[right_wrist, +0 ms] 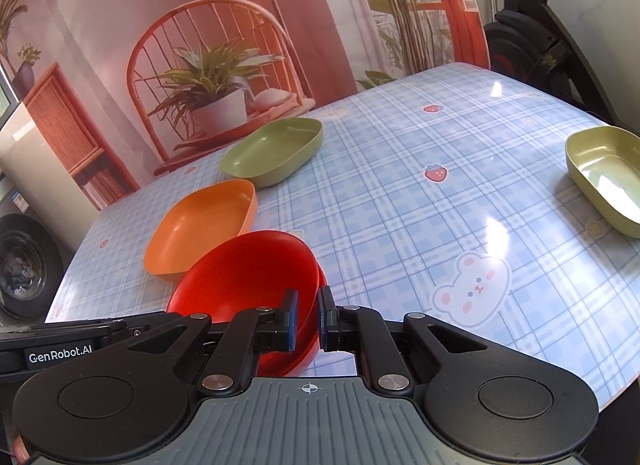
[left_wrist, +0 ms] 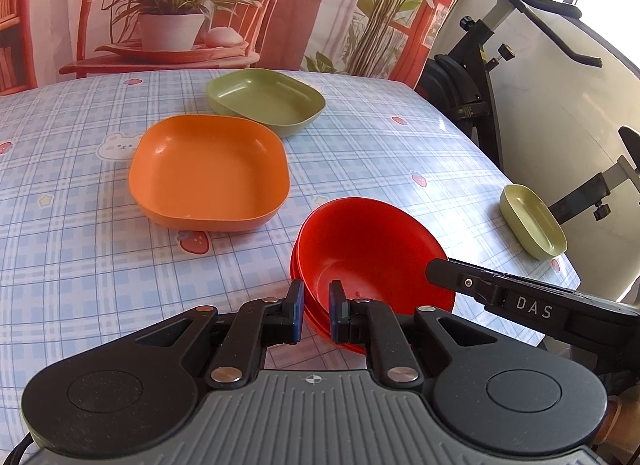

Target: Organize plates and bowls

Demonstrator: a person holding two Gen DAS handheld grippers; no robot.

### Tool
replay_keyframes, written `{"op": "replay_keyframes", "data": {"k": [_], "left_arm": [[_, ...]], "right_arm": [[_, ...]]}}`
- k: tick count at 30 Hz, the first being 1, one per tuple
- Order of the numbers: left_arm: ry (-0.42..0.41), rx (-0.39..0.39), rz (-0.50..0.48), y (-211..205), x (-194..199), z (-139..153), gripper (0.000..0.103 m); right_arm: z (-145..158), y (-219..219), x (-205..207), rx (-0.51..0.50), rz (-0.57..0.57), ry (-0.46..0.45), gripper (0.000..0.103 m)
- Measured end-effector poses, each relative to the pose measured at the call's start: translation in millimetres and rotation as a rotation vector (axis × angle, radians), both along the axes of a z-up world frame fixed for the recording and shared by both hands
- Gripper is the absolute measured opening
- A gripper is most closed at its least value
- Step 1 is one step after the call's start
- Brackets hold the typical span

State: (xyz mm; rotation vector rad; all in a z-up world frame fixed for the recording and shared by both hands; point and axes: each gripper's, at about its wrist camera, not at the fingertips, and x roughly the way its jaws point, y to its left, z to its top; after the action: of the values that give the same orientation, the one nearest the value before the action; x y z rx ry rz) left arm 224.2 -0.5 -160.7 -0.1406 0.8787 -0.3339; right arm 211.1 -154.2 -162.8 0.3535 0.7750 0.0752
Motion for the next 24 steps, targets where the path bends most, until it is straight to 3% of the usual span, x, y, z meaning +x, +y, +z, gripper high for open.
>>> {"op": "replay_keyframes", "data": {"k": [24], "left_arm": [[0.009,0.005,-0.005,-1.0,-0.4,-1.8,0.014]], "right_arm": [[-1.6,0.0,2.8,-0.011,0.001,-0.001,0.012]]}}
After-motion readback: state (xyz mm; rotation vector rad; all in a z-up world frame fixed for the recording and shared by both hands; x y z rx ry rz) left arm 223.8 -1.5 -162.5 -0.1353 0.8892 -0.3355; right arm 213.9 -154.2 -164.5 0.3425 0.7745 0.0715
